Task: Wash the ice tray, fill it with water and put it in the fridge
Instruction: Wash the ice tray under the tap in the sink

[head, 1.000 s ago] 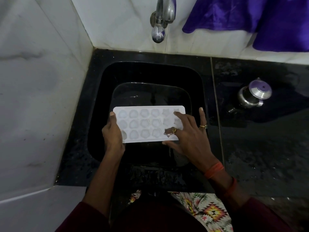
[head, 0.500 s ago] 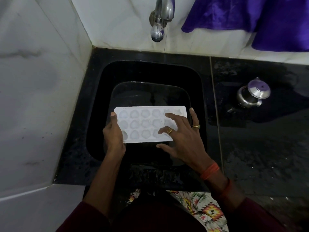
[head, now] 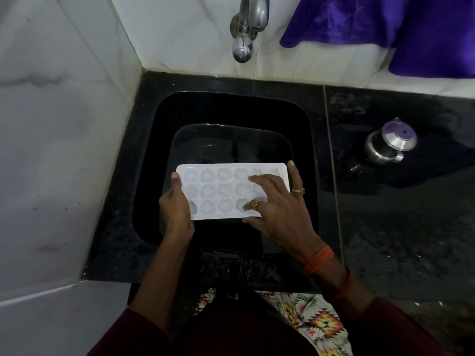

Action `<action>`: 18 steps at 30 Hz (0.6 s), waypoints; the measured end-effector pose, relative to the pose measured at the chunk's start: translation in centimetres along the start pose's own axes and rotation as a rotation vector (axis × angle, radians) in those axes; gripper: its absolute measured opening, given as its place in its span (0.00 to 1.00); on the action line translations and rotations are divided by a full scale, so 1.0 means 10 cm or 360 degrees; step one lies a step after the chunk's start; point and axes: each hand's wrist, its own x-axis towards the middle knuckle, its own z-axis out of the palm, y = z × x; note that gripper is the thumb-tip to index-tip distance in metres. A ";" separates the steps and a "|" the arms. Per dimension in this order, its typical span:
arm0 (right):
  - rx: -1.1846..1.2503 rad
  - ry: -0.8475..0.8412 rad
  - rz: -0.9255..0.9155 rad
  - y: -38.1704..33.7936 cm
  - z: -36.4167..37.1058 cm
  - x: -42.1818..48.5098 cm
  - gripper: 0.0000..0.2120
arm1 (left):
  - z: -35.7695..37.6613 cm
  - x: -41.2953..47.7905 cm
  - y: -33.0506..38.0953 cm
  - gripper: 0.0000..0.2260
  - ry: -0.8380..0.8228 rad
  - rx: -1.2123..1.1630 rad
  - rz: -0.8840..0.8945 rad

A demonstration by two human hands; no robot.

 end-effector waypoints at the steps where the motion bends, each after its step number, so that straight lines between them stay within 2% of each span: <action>1: 0.0009 0.0037 0.0004 0.00 0.00 0.00 0.23 | 0.00 -0.01 0.01 0.21 0.0001 -0.0009 -0.0007; 5: -0.0010 -0.0003 0.0003 0.00 0.02 0.01 0.22 | 0.04 -0.05 0.07 0.17 -0.0006 -0.0041 0.0005; 10: 0.0026 -0.0056 0.0000 -0.02 0.04 0.03 0.17 | 0.03 -0.03 0.05 0.19 -0.0007 -0.0005 0.0027; 13: 0.0046 0.0018 -0.0020 -0.04 0.03 0.05 0.08 | 0.02 -0.02 0.05 0.18 0.0003 0.0004 0.0017; 18: 0.0062 0.0010 -0.0020 -0.06 0.03 0.06 0.13 | 0.04 -0.02 0.10 0.18 -0.0020 -0.0028 0.0011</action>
